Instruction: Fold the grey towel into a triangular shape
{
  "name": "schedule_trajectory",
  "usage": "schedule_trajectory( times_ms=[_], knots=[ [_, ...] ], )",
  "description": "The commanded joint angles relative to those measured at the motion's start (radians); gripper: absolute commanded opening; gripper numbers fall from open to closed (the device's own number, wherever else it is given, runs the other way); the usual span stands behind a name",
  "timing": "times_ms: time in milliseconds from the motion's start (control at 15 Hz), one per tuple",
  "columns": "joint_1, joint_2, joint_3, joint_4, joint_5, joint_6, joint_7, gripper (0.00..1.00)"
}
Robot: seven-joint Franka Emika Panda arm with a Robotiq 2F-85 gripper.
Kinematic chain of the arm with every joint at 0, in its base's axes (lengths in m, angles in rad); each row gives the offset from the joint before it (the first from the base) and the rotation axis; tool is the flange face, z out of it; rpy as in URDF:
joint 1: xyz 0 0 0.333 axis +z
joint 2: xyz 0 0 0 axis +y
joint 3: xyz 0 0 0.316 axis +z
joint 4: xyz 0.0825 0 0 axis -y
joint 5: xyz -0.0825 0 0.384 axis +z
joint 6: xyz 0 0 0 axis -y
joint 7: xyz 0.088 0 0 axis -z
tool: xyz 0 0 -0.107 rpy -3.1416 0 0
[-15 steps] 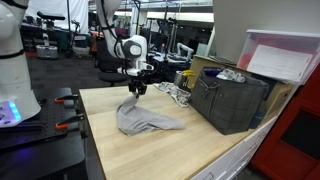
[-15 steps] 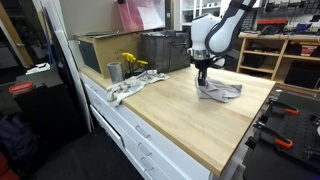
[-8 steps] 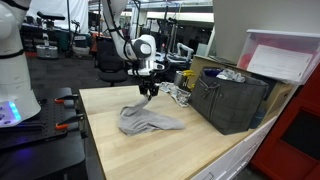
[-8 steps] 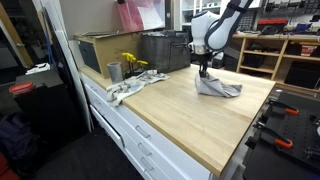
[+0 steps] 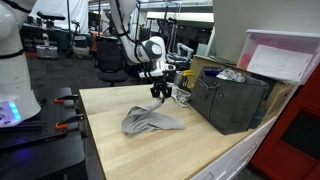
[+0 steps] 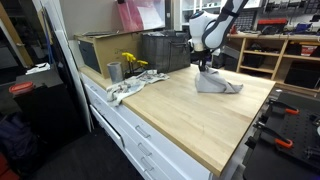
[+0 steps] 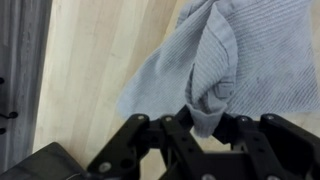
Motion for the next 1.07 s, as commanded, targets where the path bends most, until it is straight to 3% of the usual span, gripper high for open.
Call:
schedule_trajectory(
  times_ms=[0, 533, 600, 667, 1000],
  knots=[
    [0.002, 0.044, -0.026, 0.091, -0.059, -0.054, 0.039, 0.03],
    [0.003, 0.105, -0.071, 0.210, -0.182, -0.106, 0.171, 0.03],
    [0.001, 0.110, -0.071, 0.219, -0.195, -0.114, 0.189, 0.34],
    [0.000, 0.113, -0.070, 0.226, -0.207, -0.120, 0.209, 0.37],
    [0.008, 0.113, -0.073, 0.224, -0.297, -0.125, 0.313, 0.73]
  ],
)
